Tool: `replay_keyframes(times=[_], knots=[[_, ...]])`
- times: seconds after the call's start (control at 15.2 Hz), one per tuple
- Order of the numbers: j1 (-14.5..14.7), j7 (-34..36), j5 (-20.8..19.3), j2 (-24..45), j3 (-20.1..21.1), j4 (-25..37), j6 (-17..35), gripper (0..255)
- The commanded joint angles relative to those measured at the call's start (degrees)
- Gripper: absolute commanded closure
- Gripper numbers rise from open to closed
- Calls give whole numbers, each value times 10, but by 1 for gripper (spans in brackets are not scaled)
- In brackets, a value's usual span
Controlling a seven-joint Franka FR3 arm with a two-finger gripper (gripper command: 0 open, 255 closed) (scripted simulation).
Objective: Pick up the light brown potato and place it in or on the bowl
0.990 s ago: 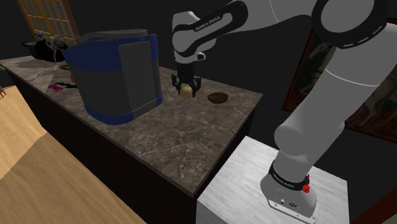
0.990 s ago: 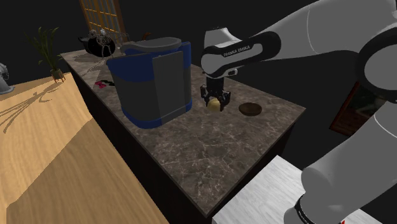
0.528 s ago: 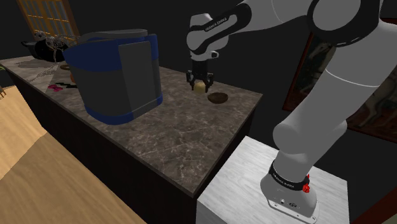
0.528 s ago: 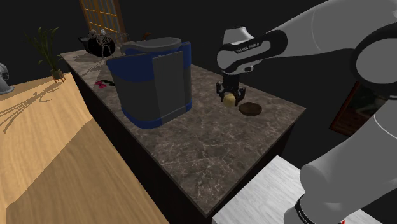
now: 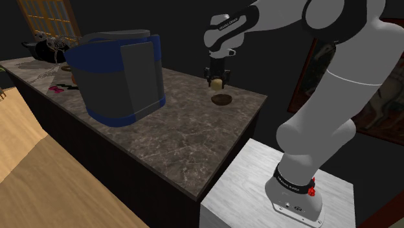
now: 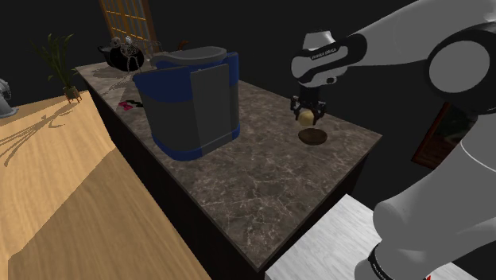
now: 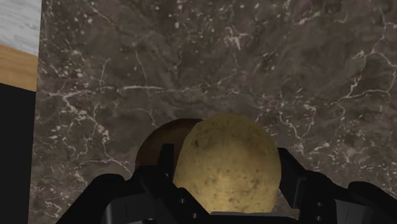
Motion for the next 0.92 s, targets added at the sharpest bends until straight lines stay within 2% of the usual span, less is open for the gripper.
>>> replay_keyframes(times=[0.0,0.13,0.86], knots=[[-13,-26,-3,8,-14,10,-2,255],[-29,-58,-8,28,-32,33,-3,255],[-29,-49,-18,60,-31,-17,78,255]])
